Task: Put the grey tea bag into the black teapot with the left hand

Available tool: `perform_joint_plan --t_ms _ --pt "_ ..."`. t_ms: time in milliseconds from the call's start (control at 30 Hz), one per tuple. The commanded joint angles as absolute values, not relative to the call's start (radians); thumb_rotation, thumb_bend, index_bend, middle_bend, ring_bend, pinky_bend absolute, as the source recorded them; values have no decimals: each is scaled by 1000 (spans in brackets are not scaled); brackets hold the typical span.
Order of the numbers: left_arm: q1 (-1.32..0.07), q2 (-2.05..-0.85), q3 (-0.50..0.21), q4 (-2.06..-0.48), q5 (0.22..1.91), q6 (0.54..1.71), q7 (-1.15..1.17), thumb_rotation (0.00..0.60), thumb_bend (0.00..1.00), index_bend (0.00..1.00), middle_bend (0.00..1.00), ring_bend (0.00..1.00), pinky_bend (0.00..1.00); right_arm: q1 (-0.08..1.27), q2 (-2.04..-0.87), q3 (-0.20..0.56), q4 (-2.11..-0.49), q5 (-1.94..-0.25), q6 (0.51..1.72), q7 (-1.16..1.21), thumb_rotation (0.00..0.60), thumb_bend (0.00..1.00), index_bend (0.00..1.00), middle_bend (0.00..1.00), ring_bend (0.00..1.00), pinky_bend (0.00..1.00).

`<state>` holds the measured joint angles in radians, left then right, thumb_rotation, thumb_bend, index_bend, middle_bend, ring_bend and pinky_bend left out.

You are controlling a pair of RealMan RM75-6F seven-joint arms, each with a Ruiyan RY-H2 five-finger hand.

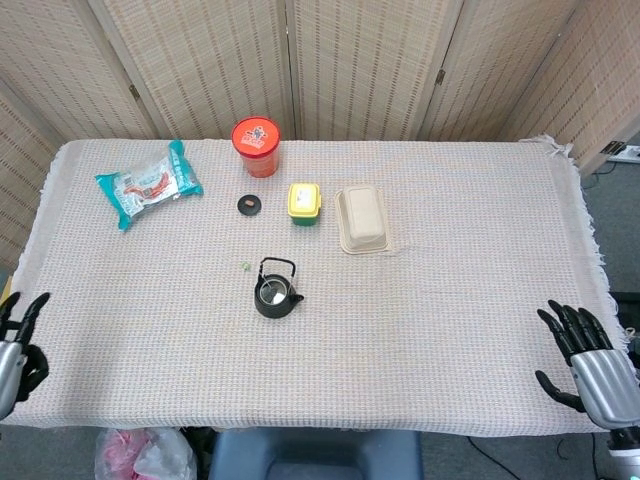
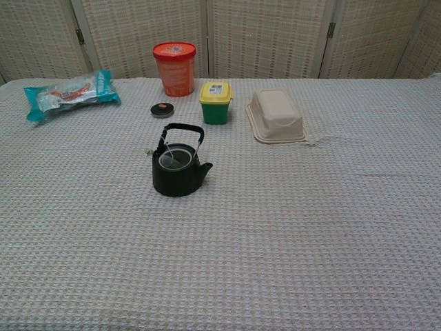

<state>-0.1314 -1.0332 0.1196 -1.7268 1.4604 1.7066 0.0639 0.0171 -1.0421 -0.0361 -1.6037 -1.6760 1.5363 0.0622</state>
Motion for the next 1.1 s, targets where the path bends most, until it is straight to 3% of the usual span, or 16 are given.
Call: perform_joint_plan --t_ms 33,267,667,733,800,933,1100 --pt "-43 -1149 122 -1572 1413 1746 15 600 204 0 0 0 226 24 -1048 -30 -1613 -1661 1521 40 600 240 0 0 0 0" --pt "-58 -1144 110 -1483 1422 1619 -117 600 148 0 0 0 204 29 -1061 -24 -1624 -1639 1503 -4 600 242 0 0 0 0" --pt "-42 -1157 75 -1516 1491 1645 -15 600 139 0 0 0 191 6 -1056 -21 -1617 -1636 1547 13 600 242 0 0 0 0" --pt "-44 -1159 72 -1522 1521 1654 -43 562 118 0 0 0 172 7 -1056 -19 -1618 -1633 1546 13 600 242 0 0 0 0" --pt "-48 -1161 67 -1511 1524 1637 -90 415 87 0 0 0 156 10 -1057 -18 -1621 -1634 1542 10 600 242 0 0 0 0" --pt "-49 -1151 61 -1502 1523 1610 -179 235 16 0 0 0 149 14 -1062 -20 -1624 -1640 1535 -5 600 242 0 0 0 0" --pt "-38 -1157 57 -1488 1531 1613 -152 233 0 0 0 0 149 10 -1064 -25 -1625 -1652 1544 -11 600 242 0 0 0 0"
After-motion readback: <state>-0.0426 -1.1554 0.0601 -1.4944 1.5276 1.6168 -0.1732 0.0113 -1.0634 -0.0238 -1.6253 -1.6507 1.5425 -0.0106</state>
